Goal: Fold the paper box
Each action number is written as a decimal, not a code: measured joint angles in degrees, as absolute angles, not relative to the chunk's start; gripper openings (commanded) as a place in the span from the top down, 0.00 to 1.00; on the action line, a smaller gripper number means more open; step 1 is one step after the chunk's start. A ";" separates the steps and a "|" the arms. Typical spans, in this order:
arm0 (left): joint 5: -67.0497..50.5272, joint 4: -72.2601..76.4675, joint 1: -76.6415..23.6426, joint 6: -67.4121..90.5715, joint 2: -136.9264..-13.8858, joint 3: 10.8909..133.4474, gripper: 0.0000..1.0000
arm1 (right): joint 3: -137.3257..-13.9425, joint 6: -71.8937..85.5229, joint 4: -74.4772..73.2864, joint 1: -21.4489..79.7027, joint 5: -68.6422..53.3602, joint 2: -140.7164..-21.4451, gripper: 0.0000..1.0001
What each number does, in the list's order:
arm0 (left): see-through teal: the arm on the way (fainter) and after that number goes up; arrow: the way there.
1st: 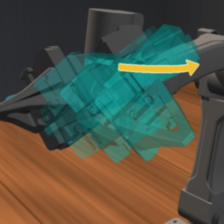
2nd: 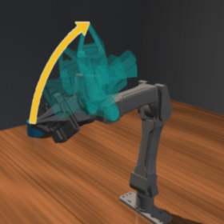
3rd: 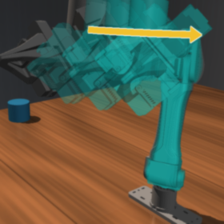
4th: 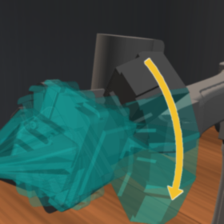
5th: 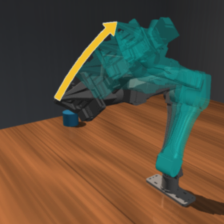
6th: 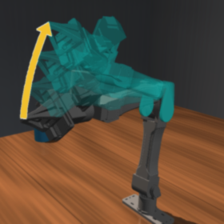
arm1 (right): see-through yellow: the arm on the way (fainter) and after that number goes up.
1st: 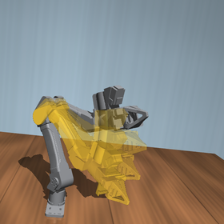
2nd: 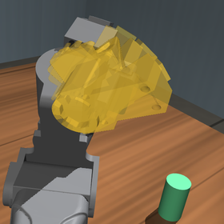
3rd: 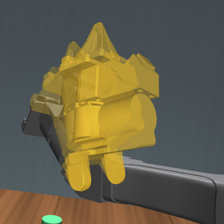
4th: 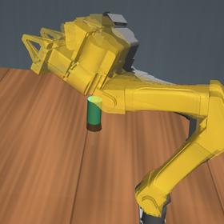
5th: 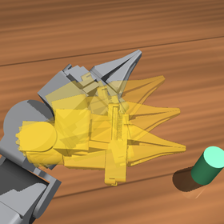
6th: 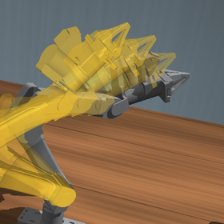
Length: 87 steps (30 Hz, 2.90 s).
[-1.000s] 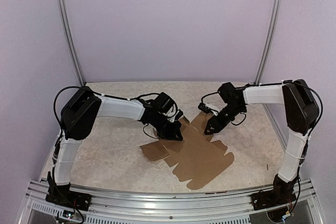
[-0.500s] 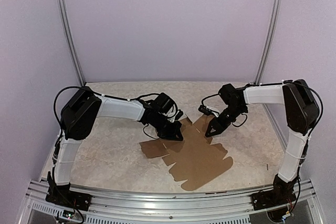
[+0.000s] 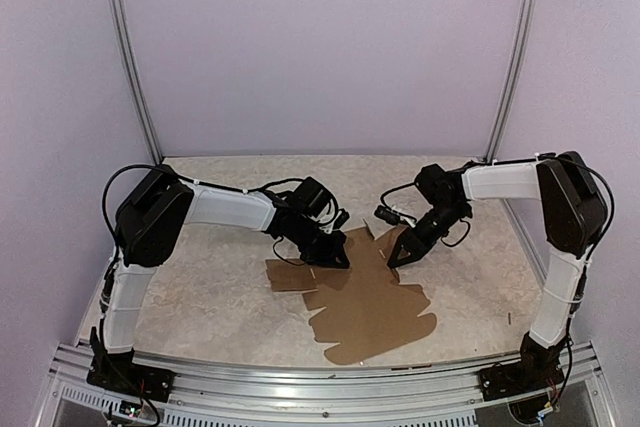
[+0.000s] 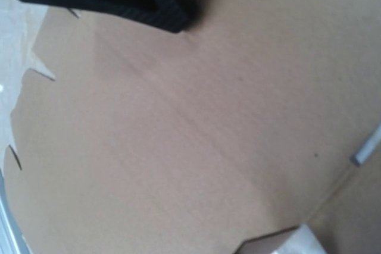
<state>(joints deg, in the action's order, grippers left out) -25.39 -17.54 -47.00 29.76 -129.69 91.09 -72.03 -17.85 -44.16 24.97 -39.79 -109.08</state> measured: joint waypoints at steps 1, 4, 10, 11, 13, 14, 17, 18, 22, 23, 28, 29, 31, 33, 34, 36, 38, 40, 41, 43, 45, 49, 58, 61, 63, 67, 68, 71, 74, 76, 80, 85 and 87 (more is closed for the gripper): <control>-25.43 -17.50 -47.00 29.76 -129.69 91.09 0.98 | -72.03 -17.93 -44.14 25.06 -40.03 -109.19 0.75; -25.50 -17.39 -47.00 29.76 -129.71 91.05 0.98 | -72.03 -18.11 -43.92 25.10 -40.25 -109.84 0.81; -25.52 -17.04 -47.00 29.76 -129.64 90.78 0.98 | -71.50 -18.04 -42.24 25.10 -40.14 -111.04 0.87; -25.52 -16.86 -47.00 29.76 -129.60 90.65 0.98 | -71.48 -18.00 -42.11 25.10 -40.36 -111.26 0.87; -25.52 -16.62 -47.00 29.76 -129.51 90.45 0.98 | -71.48 -17.96 -41.85 25.17 -41.04 -111.72 0.86; -25.52 -16.45 -47.03 29.76 -129.49 90.35 0.98 | -71.48 -17.93 -41.67 25.21 -41.41 -111.98 0.86; -25.52 -16.01 -47.03 29.76 -129.38 90.02 0.98 | -71.50 -17.98 -41.19 25.47 -42.04 -112.68 0.84; -25.52 -15.88 -47.03 29.76 -129.34 89.93 0.98 | -71.50 -18.02 -41.06 25.54 -42.26 -112.99 0.82; -25.52 -15.75 -47.03 29.76 -129.29 89.84 0.98 | -71.50 -18.57 -41.06 25.58 -43.46 -114.08 0.81; -25.52 -15.73 -47.03 29.74 -129.29 89.82 0.98 | -71.50 -18.72 -41.08 25.58 -43.72 -114.24 0.81; -25.54 -15.49 -47.03 29.74 -129.27 89.69 0.98 | -71.50 -19.40 -41.06 25.65 -43.51 -114.41 0.86; -25.56 -15.46 -47.03 29.74 -129.27 89.67 0.98 | -71.50 -19.46 -41.04 25.69 -43.13 -114.41 0.87; -25.56 -15.38 -47.03 29.74 -129.25 89.60 0.98 | -71.44 -19.42 -40.75 25.78 -41.93 -114.43 0.90; -25.56 -15.38 -47.03 29.74 -129.25 89.58 0.98 | -71.26 -19.44 -40.36 25.78 -40.82 -114.41 0.93; -25.56 -15.38 -47.03 29.74 -129.25 89.58 0.98 | -71.09 -19.42 -40.01 25.85 -40.23 -114.43 0.93; -25.58 -15.33 -47.03 29.74 -129.25 89.56 0.98 | -70.72 -19.53 -39.18 26.22 -39.07 -114.41 0.94; -25.65 -15.27 -47.03 29.74 -129.25 89.52 0.98 | -70.46 -19.70 -38.50 26.96 -37.32 -114.26 0.94; -25.67 -15.22 -47.03 29.74 -129.25 89.49 0.99 | -70.08 -20.10 -38.04 27.73 -35.44 -113.65 0.94; -25.67 -15.22 -47.03 29.74 -129.25 89.47 0.98 | -69.78 -20.29 -37.63 28.18 -34.41 -113.23 0.94; -25.69 -15.20 -47.03 29.74 -129.25 89.47 0.99 | -68.90 -20.80 -36.49 29.23 -32.08 -112.20 0.95; -25.67 -15.20 -47.00 29.74 -129.25 89.47 0.99 | -67.88 -21.47 -35.20 30.48 -29.19 -111.02 0.96; -25.61 -14.94 -47.00 29.71 -129.14 89.21 0.94 | -66.00 -22.61 -33.06 33.08 -23.14 -109.56 0.97; -12.84 -14.87 -48.10 31.55 -118.69 78.78 0.52 | -65.80 -23.07 -28.23 34.87 -24.03 -111.13 1.00; -4.95 -15.90 -48.38 34.94 -108.44 69.30 0.50 | -65.87 -23.00 -26.81 34.87 -25.61 -111.70 1.00; -1.26 -17.50 -48.56 37.82 -101.43 64.31 0.49 | -66.00 -22.90 -26.20 34.87 -26.37 -112.05 1.00; 3.33 -19.84 -49.30 45.32 -91.53 57.34 0.45 | -66.11 -22.63 -25.41 34.87 -27.31 -112.42 1.00; 3.99 -20.23 -49.60 47.77 -90.11 55.59 0.44 | -66.11 -22.61 -25.23 34.87 -27.46 -112.46 1.00; 5.13 -22.31 -50.30 52.58 -88.09 51.62 0.41 | -66.11 -22.44 -24.86 34.87 -27.81 -112.62 1.00; 5.50 -23.11 -50.35 58.04 -87.48 49.28 0.39 | -66.11 -22.39 -24.47 34.87 -28.16 -112.77 1.00; 5.63 -22.37 -50.35 61.65 -86.48 47.16 0.39 | -66.08 -22.37 -24.32 34.87 -28.27 -112.79 1.00; 5.52 -18.44 -50.22 67.13 -82.98 40.45 0.48 | -65.89 -22.24 -23.92 34.87 -28.36 -112.77 1.00; 3.29 -7.25 -48.82 67.64 -80.99 32.84 0.66 | -65.89 -22.15 -23.79 34.87 -28.40 -112.77 0.99; 2.55 -3.97 -47.81 65.93 -81.19 32.75 0.74 | -65.89 -22.00 -23.73 34.87 -28.42 -112.75 0.98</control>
